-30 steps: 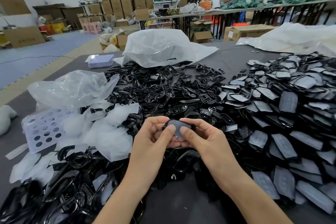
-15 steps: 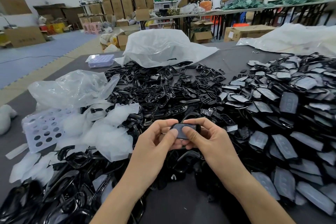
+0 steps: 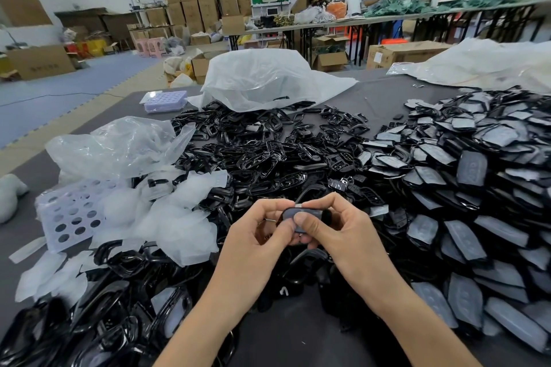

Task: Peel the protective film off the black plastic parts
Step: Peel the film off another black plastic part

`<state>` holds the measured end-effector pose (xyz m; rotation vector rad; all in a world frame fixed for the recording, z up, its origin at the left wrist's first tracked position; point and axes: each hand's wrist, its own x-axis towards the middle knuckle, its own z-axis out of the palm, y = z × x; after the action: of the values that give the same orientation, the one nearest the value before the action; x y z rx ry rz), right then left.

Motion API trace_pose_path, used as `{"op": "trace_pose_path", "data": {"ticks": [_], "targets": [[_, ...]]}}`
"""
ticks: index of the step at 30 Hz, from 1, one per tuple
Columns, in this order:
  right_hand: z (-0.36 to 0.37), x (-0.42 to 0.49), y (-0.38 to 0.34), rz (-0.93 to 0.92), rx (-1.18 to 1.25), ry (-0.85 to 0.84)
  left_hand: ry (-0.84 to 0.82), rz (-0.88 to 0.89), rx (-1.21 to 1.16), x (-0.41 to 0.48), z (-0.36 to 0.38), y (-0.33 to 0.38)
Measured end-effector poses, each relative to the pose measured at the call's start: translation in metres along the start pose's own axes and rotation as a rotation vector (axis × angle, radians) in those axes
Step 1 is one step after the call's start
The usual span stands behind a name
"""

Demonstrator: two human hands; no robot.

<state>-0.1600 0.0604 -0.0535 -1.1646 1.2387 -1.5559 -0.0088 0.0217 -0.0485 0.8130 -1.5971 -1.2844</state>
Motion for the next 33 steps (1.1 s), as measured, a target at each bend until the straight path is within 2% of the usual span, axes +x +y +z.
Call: {"op": "trace_pose_path", "data": {"ticks": [6, 9, 11, 15, 18, 22, 28, 33], "targets": [[-0.001, 0.003, 0.004, -0.002, -0.028, -0.011, 0.017, 0.017, -0.046, 0.0, 0.0, -0.001], [-0.002, 0.004, 0.007, 0.013, 0.001, 0.03, 0.11, 0.044, -0.03, -0.003, 0.003, -0.002], [-0.003, 0.005, 0.009, 0.031, 0.048, 0.076, 0.134, 0.12, 0.116, -0.005, 0.005, -0.001], [-0.002, 0.005, 0.008, 0.04, 0.156, 0.099, 0.073, 0.321, 0.494, -0.007, 0.008, -0.006], [0.0, 0.004, 0.004, 0.029, 0.197, 0.071, 0.066, 0.34, 0.576, -0.008, 0.01, -0.012], [0.003, 0.002, 0.001, 0.034, 0.212, 0.057, 0.085, 0.315, 0.529, -0.008, 0.01, -0.008], [0.003, 0.002, 0.002, 0.039, 0.179, 0.071, 0.133, 0.1, 0.191, -0.007, 0.01, 0.002], [0.005, 0.0, 0.004, -0.008, 0.083, 0.003, 0.116, 0.076, 0.255, -0.005, 0.009, 0.004]]}}
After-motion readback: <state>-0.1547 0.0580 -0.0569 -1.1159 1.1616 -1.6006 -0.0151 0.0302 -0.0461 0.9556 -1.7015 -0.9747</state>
